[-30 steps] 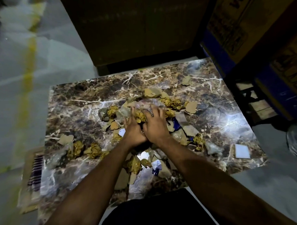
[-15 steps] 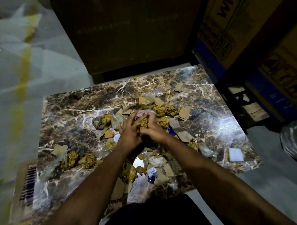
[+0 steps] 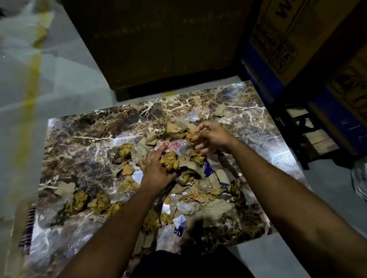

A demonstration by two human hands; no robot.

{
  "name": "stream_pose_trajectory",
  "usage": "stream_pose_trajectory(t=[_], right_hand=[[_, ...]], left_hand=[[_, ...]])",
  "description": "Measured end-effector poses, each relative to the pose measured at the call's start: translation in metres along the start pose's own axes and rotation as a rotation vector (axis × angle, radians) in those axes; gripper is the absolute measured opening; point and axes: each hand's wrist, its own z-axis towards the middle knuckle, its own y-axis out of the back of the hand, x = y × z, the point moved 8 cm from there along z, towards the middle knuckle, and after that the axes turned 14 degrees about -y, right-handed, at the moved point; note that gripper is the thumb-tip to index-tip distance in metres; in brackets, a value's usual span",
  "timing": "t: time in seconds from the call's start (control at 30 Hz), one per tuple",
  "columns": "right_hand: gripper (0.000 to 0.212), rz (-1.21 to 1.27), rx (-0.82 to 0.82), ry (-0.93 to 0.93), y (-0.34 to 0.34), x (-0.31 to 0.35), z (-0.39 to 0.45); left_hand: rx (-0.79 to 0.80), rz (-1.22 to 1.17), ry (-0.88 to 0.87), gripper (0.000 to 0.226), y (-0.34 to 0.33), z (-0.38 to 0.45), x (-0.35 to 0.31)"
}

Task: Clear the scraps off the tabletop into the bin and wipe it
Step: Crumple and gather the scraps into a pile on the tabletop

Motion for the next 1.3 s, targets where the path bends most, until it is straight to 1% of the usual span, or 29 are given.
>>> stream_pose_trajectory(t=[0.1, 0.13, 0.17, 0.2, 0.27, 0.3, 0.33, 0.4, 0.43, 0.5, 0.53, 0.57, 0.63, 0.7, 0.77, 0.83, 0.9, 0.97, 1.1, 1.2, 1.27, 1.3], right_hand=[[0.014, -0.295, -0.450, 0.158, 0.054, 0.020, 0.020], [0.017, -0.402, -0.552, 0.186, 0.068, 0.025, 0.028], [0.027, -0.524, -0.611, 0.185, 0.079, 0.030, 0.040], [0.045, -0.664, -0.626, 0.142, 0.087, 0.030, 0.055], [0.081, -0.879, -0.574, 0.027, 0.097, 0.024, 0.085], [0.090, -0.923, -0.524, -0.017, 0.099, 0.020, 0.097], [0.092, -0.945, -0.475, -0.046, 0.098, 0.015, 0.108], [0.085, -0.955, -0.419, -0.038, 0.089, 0.006, 0.120], [0.078, -0.952, -0.429, 0.004, 0.081, 0.004, 0.118], [0.056, -0.940, -0.489, 0.142, 0.066, 0.004, 0.110], [0.044, -0.934, -0.521, 0.184, 0.059, 0.003, 0.103], [0.037, -0.950, -0.547, 0.208, 0.054, 0.002, 0.097], [0.033, -1.041, -0.570, 0.219, 0.044, 0.002, 0.086], [0.028, -1.148, -0.543, 0.218, 0.035, 0.002, 0.074], [0.018, -1.119, -0.511, 0.180, 0.036, 0.005, 0.063], [0.024, -0.891, -0.513, 0.150, 0.042, 0.009, 0.047], [0.033, -0.676, -0.551, 0.216, 0.038, 0.018, 0.024], [0.031, -0.582, -0.558, 0.343, 0.017, 0.024, 0.000], [0.027, -0.523, -0.493, 0.510, -0.048, 0.014, -0.037], [0.034, -0.515, -0.530, 0.592, -0.076, -0.002, -0.049], [0.039, -0.526, -0.518, 0.625, -0.090, -0.011, -0.052], [0.042, -0.553, -0.502, 0.625, -0.098, -0.015, -0.052]], left_hand=[[-0.008, 0.017, -0.001, 0.098, 0.000, -0.001, -0.004], [-0.007, 0.027, -0.002, 0.097, 0.000, -0.002, -0.005], [-0.007, 0.034, -0.002, 0.098, 0.001, -0.001, -0.007], [-0.006, 0.038, 0.001, 0.099, 0.001, -0.001, -0.006], [0.007, 0.038, 0.015, 0.101, -0.002, 0.001, -0.002], [0.008, 0.038, 0.023, 0.102, -0.003, 0.002, 0.001], [0.006, 0.037, 0.030, 0.104, -0.004, 0.003, 0.003], [0.006, 0.041, 0.037, 0.105, -0.005, 0.005, 0.005], [0.004, 0.047, 0.034, 0.105, -0.005, 0.005, 0.005], [0.004, 0.053, 0.028, 0.102, -0.004, 0.004, 0.002], [0.004, 0.051, 0.021, 0.102, -0.004, 0.003, 0.000], [0.008, 0.050, 0.018, 0.101, -0.004, 0.002, -0.001], [0.015, 0.050, 0.020, 0.103, -0.004, 0.003, 0.000], [0.011, 0.045, 0.026, 0.105, -0.003, 0.001, 0.002], [0.013, 0.046, 0.034, 0.105, -0.003, 0.003, 0.002], [0.005, 0.042, 0.025, 0.101, 0.001, 0.003, -0.006], [0.003, 0.034, 0.018, 0.096, 0.005, 0.002, -0.015], [-0.001, 0.023, 0.027, 0.097, 0.005, -0.001, -0.013], [0.023, -0.001, 0.055, 0.104, -0.003, -0.001, 0.002], [0.052, -0.015, 0.091, 0.112, -0.010, -0.004, 0.013], [0.065, -0.003, 0.094, 0.106, -0.013, -0.005, 0.020], [0.091, 0.048, 0.057, 0.096, -0.014, -0.005, 0.020]])
